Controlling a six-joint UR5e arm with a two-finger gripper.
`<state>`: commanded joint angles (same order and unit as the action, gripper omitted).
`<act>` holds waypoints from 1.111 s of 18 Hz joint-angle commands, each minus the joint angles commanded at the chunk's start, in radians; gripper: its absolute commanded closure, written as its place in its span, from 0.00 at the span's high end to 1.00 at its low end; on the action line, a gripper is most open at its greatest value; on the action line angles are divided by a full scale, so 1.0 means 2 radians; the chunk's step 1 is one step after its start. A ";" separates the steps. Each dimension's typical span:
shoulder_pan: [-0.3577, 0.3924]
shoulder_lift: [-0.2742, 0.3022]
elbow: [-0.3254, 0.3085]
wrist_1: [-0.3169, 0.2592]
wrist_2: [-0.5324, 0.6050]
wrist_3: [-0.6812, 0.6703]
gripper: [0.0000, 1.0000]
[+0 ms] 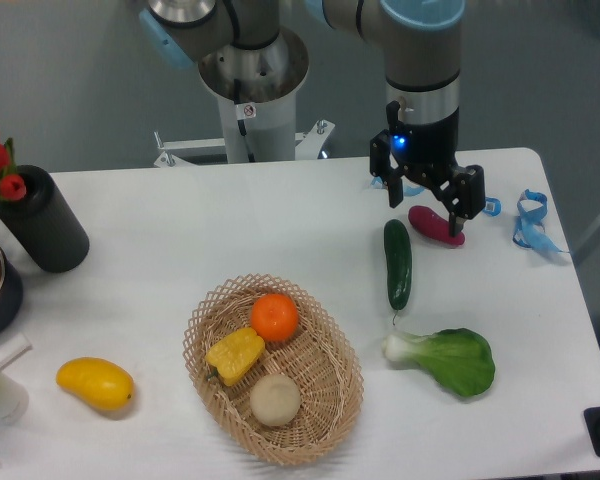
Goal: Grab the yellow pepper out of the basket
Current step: 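Move the open gripper over the basket above the yellow pepper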
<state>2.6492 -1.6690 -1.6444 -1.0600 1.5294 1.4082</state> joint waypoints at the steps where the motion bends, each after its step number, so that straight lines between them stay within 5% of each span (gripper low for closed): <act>1: 0.000 0.000 0.000 0.000 0.000 0.001 1.00; 10: -0.009 -0.004 -0.008 0.022 -0.029 -0.010 1.00; 14: -0.026 -0.006 -0.025 0.055 -0.058 -0.124 1.00; 18: -0.054 -0.025 -0.021 0.064 -0.058 -0.140 1.00; 20: -0.106 -0.052 -0.020 0.065 -0.058 -0.239 1.00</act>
<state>2.4379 -1.7730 -1.6843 -0.9296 1.4128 0.9305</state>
